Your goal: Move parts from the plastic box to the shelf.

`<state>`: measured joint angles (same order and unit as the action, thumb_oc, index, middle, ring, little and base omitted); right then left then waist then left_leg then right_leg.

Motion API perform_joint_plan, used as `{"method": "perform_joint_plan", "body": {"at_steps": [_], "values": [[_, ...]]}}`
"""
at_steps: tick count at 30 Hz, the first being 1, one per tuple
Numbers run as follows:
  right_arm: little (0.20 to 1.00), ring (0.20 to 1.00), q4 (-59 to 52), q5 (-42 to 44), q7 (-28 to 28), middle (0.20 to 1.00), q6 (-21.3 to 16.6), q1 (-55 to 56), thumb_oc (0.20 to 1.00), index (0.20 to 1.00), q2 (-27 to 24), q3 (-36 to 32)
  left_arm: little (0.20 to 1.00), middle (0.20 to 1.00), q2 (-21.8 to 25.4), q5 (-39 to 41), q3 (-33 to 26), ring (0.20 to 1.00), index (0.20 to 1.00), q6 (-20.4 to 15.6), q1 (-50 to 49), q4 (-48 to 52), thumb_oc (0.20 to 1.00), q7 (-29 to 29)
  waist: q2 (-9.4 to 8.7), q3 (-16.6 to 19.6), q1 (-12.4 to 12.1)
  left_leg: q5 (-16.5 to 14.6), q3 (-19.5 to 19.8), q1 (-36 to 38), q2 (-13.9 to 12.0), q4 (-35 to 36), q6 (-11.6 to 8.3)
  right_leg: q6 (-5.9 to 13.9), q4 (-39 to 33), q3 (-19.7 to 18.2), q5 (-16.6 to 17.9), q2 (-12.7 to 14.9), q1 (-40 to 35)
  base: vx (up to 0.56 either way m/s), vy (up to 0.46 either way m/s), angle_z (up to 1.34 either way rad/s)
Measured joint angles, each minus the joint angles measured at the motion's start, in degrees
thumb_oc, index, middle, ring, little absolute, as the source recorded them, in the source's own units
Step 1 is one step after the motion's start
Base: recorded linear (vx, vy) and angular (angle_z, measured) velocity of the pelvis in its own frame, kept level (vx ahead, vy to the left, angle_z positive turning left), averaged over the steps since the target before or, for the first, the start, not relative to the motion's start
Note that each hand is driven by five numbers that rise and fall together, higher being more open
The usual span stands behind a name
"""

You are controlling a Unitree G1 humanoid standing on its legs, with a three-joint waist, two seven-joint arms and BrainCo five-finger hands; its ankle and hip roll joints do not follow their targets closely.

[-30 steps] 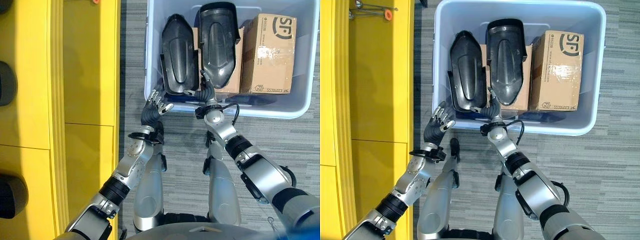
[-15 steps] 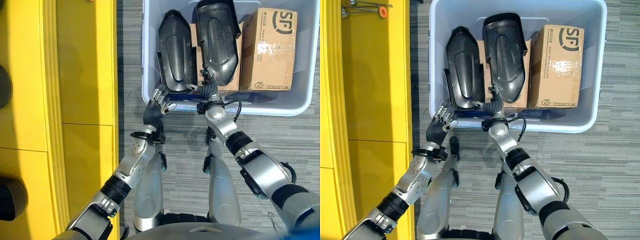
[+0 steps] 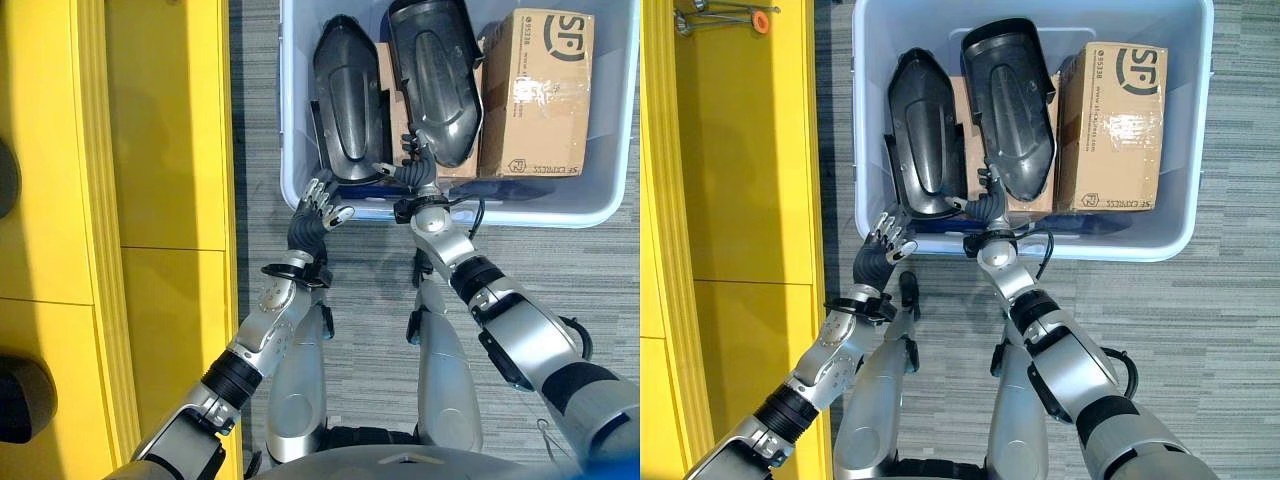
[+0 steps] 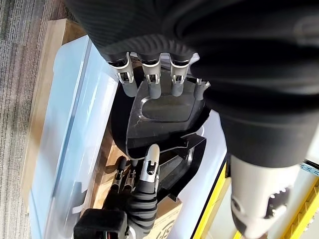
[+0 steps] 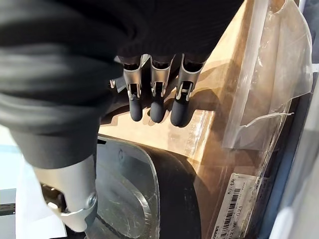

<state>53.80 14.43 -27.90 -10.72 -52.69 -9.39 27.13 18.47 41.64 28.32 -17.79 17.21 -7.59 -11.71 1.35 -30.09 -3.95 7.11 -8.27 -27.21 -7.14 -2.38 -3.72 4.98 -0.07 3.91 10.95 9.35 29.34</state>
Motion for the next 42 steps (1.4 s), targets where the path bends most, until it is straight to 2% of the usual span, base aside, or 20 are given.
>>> {"method": "perform_joint_plan", "body": {"at_steps": [11, 21, 31, 42], "values": [[1.000, 1.000, 0.4, 0.0, -1.6, 1.000, 0.0, -1.5, 1.000, 1.000, -0.3, -1.2, 1.000, 1.000, 0.0, 0.0, 0.0, 1.000, 1.000, -0.4, 0.2, 0.0, 1.000, -0.1, 0.03, 0.0, 0.0, 0.1, 0.7, -1.8, 0.0, -0.7, -0.02, -0.02, 0.4, 0.5, 0.0, 0.1, 1.3, 0.00, 0.000, 0.01], [1.000, 1.000, -9.4, 1.3, -1.5, 1.000, 0.5, 2.5, 1.000, 1.000, -0.1, -0.9, 1.000, 1.000, -0.2, -0.1, -0.2, 1.000, 1.000, -0.4, 1.1, 0.0, 1.000, -1.7, 0.01, 0.0, 0.1, 0.1, 0.7, -1.9, 0.0, -0.6, 0.00, -0.01, 0.5, 0.4, 0.0, -0.1, 1.5, 0.00, 0.000, 0.00], [1.000, 1.000, -16.8, 2.1, -1.5, 1.000, 0.2, 5.6, 1.000, 1.000, -0.1, -0.2, 1.000, 1.000, -0.2, -0.2, -0.3, 1.000, 1.000, -0.4, 1.2, 0.0, 1.000, -2.4, -0.14, -0.1, 1.3, 0.1, 0.7, -1.9, 0.0, -0.6, 0.00, -0.02, 0.5, 0.5, -0.1, -0.1, 1.5, 0.00, 0.000, 0.00], [1.000, 1.000, -16.8, 2.2, -1.6, 1.000, 0.2, 5.8, 1.000, 1.000, -0.1, 0.0, 1.000, 1.000, -0.2, -0.3, -0.2, 1.000, 1.000, -0.4, 1.5, 0.0, 1.000, -2.5, -0.19, -0.1, 1.4, 0.1, 1.0, -2.4, 0.0, -0.5, 0.00, -0.04, 0.5, 0.9, -0.3, -0.1, 1.7, 0.00, 0.001, 0.00]]}}
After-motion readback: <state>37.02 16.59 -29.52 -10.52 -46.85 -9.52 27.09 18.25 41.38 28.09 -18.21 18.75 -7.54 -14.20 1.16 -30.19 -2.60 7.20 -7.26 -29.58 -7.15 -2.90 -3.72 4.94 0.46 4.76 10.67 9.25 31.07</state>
